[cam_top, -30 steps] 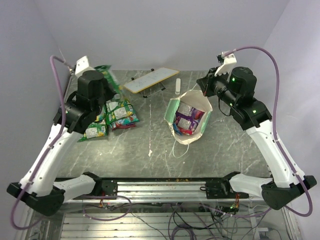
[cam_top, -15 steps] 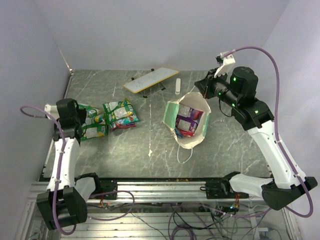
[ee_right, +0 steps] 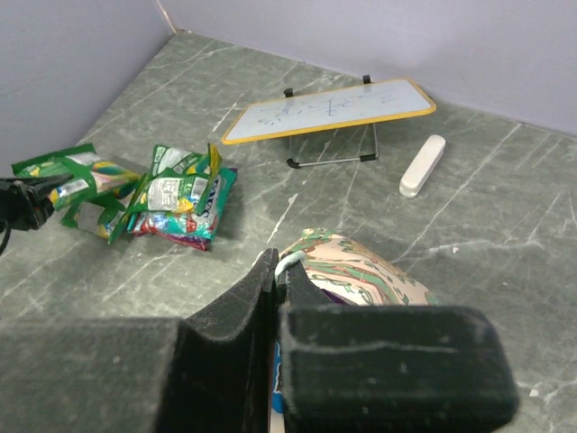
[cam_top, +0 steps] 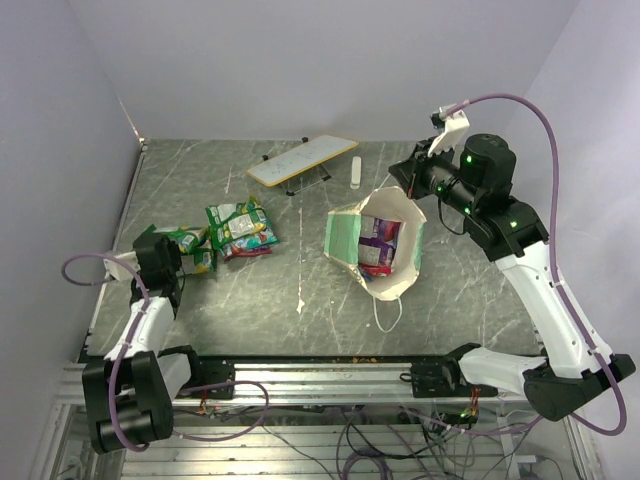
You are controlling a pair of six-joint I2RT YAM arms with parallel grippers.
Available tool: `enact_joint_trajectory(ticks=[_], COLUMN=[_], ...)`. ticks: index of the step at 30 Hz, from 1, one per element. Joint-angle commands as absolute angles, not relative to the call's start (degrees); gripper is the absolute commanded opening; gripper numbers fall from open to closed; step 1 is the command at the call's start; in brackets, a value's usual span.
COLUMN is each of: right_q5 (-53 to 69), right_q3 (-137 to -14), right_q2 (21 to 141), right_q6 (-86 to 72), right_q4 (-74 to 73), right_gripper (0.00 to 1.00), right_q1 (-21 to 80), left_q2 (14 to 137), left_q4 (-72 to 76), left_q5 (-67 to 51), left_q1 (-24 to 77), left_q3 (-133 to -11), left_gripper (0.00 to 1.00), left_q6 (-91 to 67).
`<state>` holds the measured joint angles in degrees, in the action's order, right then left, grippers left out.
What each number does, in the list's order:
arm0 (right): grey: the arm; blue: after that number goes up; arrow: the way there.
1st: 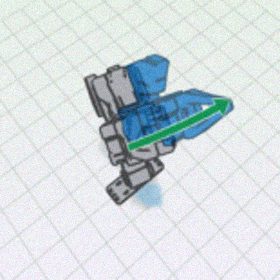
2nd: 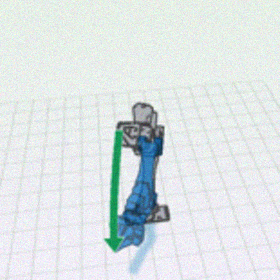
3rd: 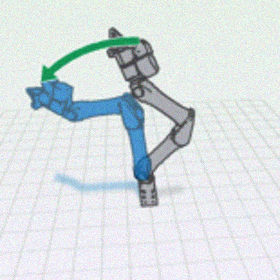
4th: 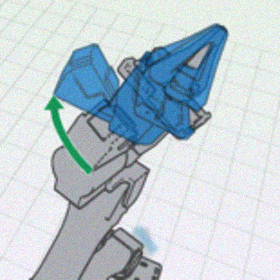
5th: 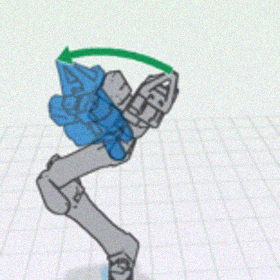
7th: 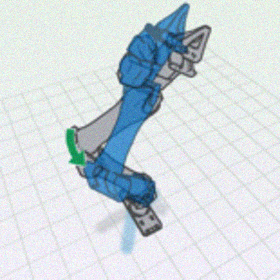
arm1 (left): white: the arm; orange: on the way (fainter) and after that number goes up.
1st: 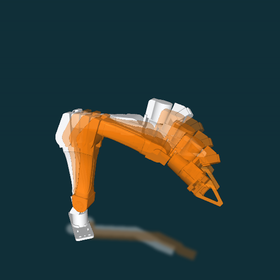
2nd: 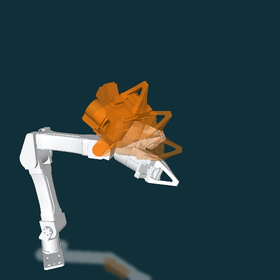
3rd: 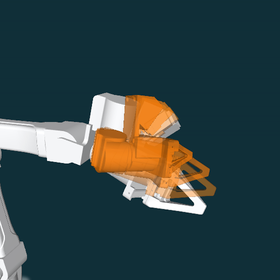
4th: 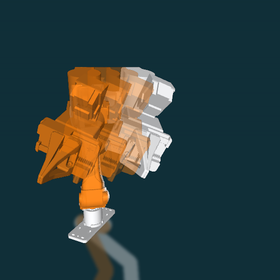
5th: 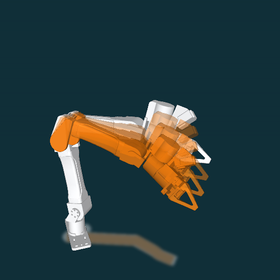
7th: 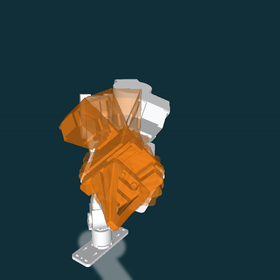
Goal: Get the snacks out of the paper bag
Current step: Place the snack at the center of the board, then adjust the paper bag at the center of the board.
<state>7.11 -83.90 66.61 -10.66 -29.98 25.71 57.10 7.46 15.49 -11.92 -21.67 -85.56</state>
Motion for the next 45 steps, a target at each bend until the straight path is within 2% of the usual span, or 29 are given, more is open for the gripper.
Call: enact_joint_trajectory(ticks=[1, 4, 8, 19, 25, 33, 45], right_q5=[7.81, 7.85, 9.15, 10.25, 10.39, 7.39, -15.88], right_q3=[-85.26, -85.1, -84.97, -83.76, -83.15, -85.03, -97.5], right_q2=[66.17, 66.32, 66.53, 66.12, 65.57, 66.35, 72.65], right_q6=[-10.59, -10.95, -11.25, -11.6, -11.61, -10.28, 5.7], right_q4=[-27.67, -27.41, -26.83, -25.77, -25.37, -27.55, -32.01], right_gripper=[0.0, 0.0, 0.0, 0.0, 0.0, 0.0, 0.0], right_q1=[25.5, 25.49, 25.49, 25.49, 25.49, 25.49, 25.41], left_q2=[58.43, 57.34, 56.31, 54.8, 54.94, 58.4, 56.04], left_q4=[21.36, 18.75, 15.99, 0.69, -8.92, -32.88, -41.74], left_q5=[16.48, 15.82, 14.89, 11.82, 10.45, 8.73, 1.0], left_q1=[-12.26, -11.93, -11.84, -11.87, -11.87, -11.87, -11.25], left_q3=[-16.25, -14.06, -11.59, -15.64, -21.71, -34.75, -45.87], left_gripper=[0.09, 0.16, 0.31, 0.63, 0.99, 1.0, 1.0], left_q6=[-89.38, -89.46, -90.61, -88.25, -84.01, -80.0, -67.03])
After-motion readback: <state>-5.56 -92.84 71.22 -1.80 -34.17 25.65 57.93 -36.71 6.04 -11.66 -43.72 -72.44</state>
